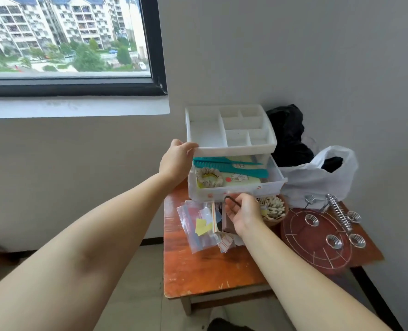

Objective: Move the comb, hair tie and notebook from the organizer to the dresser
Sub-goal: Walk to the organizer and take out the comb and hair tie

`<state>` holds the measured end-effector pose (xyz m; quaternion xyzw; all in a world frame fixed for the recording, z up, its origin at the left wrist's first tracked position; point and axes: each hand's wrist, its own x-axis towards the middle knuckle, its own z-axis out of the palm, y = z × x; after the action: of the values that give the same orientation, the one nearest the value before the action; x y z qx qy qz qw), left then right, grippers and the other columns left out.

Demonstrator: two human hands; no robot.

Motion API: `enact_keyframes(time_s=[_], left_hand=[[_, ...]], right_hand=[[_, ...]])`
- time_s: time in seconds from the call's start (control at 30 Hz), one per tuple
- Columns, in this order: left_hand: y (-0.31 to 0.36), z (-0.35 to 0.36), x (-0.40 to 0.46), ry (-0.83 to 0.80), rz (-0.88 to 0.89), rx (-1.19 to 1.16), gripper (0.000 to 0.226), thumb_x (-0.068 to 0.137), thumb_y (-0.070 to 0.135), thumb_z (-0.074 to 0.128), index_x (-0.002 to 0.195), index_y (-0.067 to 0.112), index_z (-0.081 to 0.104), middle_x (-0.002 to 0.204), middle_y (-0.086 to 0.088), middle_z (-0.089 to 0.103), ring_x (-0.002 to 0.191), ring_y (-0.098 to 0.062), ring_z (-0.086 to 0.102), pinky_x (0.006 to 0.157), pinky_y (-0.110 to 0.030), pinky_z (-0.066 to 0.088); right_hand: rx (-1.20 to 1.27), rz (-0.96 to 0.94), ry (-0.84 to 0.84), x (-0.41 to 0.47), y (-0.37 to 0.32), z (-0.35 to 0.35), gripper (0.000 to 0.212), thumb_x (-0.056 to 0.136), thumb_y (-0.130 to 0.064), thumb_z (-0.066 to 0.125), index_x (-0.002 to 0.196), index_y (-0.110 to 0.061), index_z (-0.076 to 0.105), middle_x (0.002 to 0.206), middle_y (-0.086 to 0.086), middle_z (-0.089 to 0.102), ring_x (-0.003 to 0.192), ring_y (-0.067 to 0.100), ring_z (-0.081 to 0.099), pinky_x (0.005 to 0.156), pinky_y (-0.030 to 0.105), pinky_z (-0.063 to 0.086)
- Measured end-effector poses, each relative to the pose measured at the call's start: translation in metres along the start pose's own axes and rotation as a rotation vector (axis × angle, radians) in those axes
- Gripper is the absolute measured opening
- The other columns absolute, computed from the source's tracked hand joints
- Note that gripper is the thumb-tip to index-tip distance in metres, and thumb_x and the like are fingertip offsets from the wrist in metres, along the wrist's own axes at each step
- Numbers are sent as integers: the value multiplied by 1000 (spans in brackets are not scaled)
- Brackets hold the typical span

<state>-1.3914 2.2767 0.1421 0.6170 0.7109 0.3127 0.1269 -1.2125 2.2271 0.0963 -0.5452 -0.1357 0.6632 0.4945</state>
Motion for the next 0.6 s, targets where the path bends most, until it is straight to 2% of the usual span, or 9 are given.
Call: enact_keyframes(time_s=[0.13,0.27,0.37,0.43,0.47,0.53,0.6], left_hand=[[-1,0,-4,-47,8,-30,36,96,24,34,129,25,51,116,-10,47,97,-28,55,74,-32,43],[1,-2,-11,-98,20,-22,41,96,23,34,136,24,39,124,-10,44,105,-26,53,74,-32,44],[7,-3,-23,-4,37,33,44,93,22,41,137,18,35,131,-12,41,115,-27,44,88,-36,44],[12,-4,-34,85,176,131,37,91,22,45,127,13,45,127,-12,48,114,-28,45,96,-39,40],[14,-2,-39,71,281,206,31,91,23,46,120,13,50,122,-10,53,112,-29,49,98,-39,38],[20,4,-43,-83,427,413,23,91,24,45,108,15,58,115,-6,61,111,-28,55,108,-42,31],[31,14,-44,-254,383,585,20,90,22,46,104,14,58,112,-4,63,113,-28,56,116,-53,16]], right_hand=[[2,4,33,-13,8,-15,23,82,5,34,79,-6,54,75,10,61,65,17,59,57,27,49],[-51,-25,-26,-19,9,-20,23,88,3,35,86,-10,54,82,9,62,70,20,61,63,30,50],[-383,30,-156,-28,-4,-30,23,91,-3,35,99,-6,57,85,9,63,67,20,61,57,28,49],[-726,15,-332,-36,-25,-42,23,92,-7,39,95,-7,62,82,7,66,62,15,63,49,21,48],[-841,-55,-413,-38,-40,-45,22,93,-10,42,91,-10,64,80,5,68,59,11,64,47,18,47],[-976,-287,-474,-32,-73,-41,19,92,-13,48,86,-16,66,78,1,69,61,7,65,49,17,49],[-1207,-584,-386,-15,-100,-26,15,90,-16,51,92,-19,66,91,0,69,78,12,66,61,21,50]])
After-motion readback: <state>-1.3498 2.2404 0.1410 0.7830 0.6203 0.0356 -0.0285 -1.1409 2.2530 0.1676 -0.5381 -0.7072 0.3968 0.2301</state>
